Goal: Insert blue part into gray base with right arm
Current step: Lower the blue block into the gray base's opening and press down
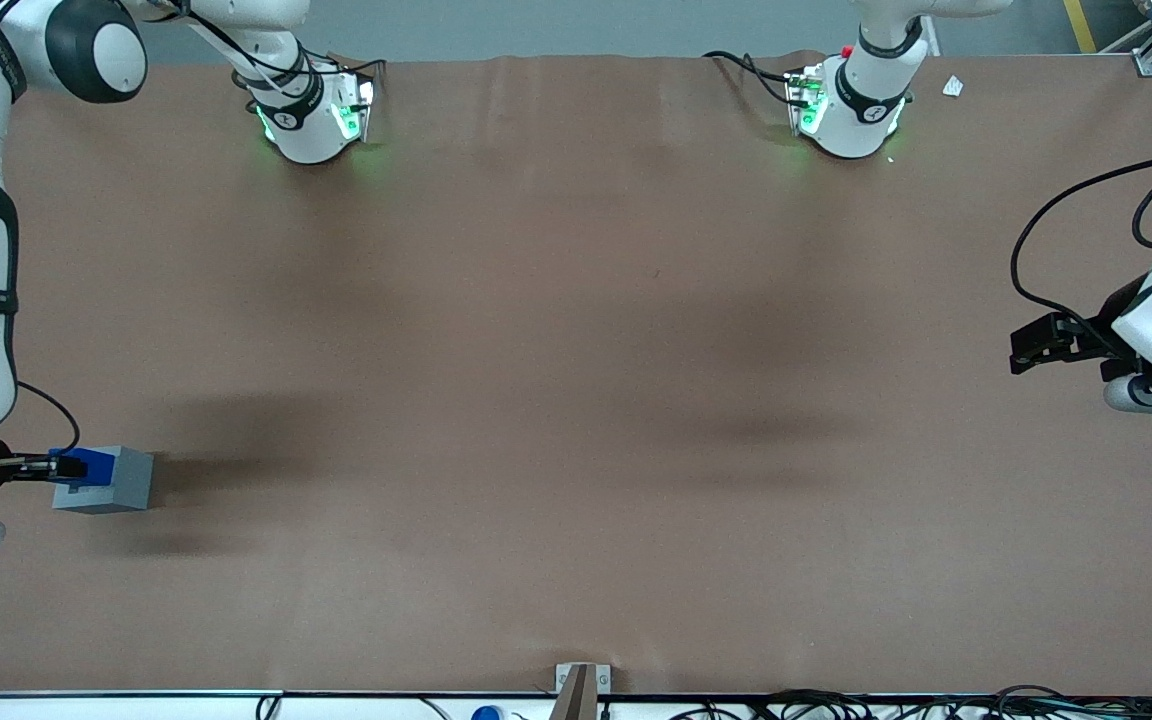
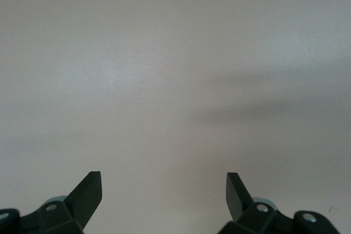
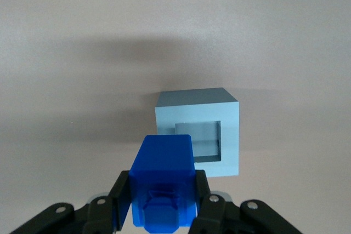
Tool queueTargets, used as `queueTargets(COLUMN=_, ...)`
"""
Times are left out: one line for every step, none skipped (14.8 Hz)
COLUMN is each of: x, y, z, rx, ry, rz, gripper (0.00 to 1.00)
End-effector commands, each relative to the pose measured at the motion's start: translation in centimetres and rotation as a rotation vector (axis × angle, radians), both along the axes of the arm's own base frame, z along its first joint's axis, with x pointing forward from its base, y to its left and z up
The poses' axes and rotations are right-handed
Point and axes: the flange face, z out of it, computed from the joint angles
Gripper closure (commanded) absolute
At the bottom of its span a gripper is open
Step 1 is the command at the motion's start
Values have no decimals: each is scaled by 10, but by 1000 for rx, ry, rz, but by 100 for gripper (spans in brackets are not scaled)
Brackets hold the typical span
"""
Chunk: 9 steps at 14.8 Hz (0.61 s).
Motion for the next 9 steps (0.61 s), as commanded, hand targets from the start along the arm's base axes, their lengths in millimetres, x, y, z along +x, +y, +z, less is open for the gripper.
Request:
queueTargets(x=5, y=-14, z=0, rx=-14, ry=-4, rz=57, gripper=100)
queueTargets(x=6, y=-15, z=0, rx=-16, ry=-8, rz=59, gripper=100)
queueTargets(x=6, y=-18, z=-4, rx=-15, ry=-10, rz=66, gripper=100)
queueTargets(x=7, y=-23, z=-6, rx=-16, ry=-19, rz=69, gripper=100)
queueTargets(x=7, y=-27, z=-9, rx=-17, ry=-21, rz=65, gripper=100)
queueTargets(x=7, y=-28, z=-9, rx=-18, ry=-23, rz=63, gripper=100)
queueTargets(x=7, y=-28, z=-8, rx=-19, ry=-25, rz=59, gripper=100)
queueTargets(x=7, y=-28, z=-8, rx=-16, ry=-24, rz=53, gripper=100)
queueTargets(x=6, y=-30, z=-8, rx=-10, ry=-25, rz=47, gripper=100)
